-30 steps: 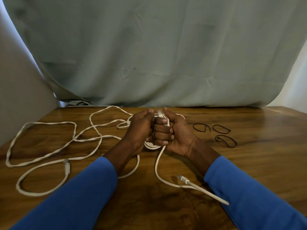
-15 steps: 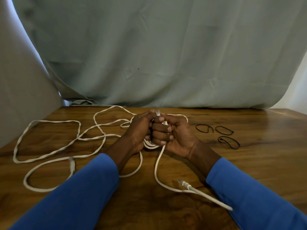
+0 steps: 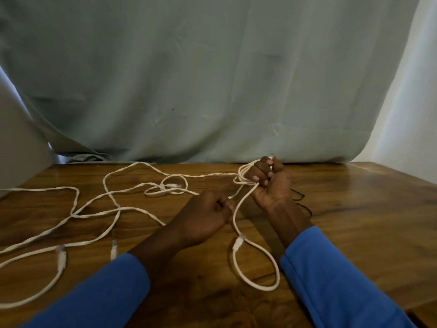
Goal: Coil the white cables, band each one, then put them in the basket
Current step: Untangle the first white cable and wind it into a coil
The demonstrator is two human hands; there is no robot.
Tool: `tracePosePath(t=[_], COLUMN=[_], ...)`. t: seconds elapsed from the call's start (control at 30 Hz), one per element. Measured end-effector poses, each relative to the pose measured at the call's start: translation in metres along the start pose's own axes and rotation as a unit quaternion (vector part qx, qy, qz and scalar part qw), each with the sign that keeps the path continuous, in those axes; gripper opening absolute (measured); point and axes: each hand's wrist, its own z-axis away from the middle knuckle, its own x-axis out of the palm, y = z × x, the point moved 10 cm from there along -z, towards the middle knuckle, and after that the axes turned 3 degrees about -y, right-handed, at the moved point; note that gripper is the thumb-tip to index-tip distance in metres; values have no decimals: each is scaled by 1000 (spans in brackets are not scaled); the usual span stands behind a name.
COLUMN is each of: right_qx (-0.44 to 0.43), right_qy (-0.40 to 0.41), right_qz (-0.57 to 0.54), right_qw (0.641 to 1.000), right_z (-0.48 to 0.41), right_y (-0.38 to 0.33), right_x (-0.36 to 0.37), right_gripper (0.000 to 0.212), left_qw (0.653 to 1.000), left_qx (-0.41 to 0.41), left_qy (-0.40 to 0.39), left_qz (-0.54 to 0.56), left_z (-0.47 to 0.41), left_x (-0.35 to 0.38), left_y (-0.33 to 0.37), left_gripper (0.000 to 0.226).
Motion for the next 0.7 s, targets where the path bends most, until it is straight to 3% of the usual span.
tracePosePath(t=[0.03,0.13,0.2,0.27,0.37,0.4,0.43,0.5,0.57,0.63,0.7], right_qx=[-7,-16,-18,-32,-37,-35,-33,-23,1,27,35], right_qy=[4,22,30,38,36,28,18,-6,-28,-42,-45], right_qz=[-12,-29,-28,-19,13,28,44,74,105,164,236], right_qw=[1000,999,999,999,999,999,998,997,994,985,970], right_z=[1,2,2,1,3,3,3,3,3,6,8], right_y=[0,3,3,-7,-19,-21,-21,-21,-17,-14,-15], right_x=[1,-1,-2,-4,-3,-1,2,10,17,23,25], right_gripper=[44,54,55,52,44,43,42,44,45,44,44], left_qw=[999,991,969,914,804,803,828,910,963,977,954], left_qx=[-7,-28,-38,-63,-71,-82,-87,-87,-96,-124,-162], left_qy=[4,-51,-74,-71,-72,-66,-66,-74,-76,-114,-182], left_qz=[42,119,233,393,586,586,549,397,241,131,177], left_z=[0,2,4,2,-2,-2,-3,-5,-5,0,11], left_x=[-3,17,25,18,3,-2,-6,-15,-27,-39,-43], left_y=[-3,-1,3,5,11,10,4,-6,-18,-33,-51], left_gripper=[1,37,47,43,23,22,21,14,13,27,33])
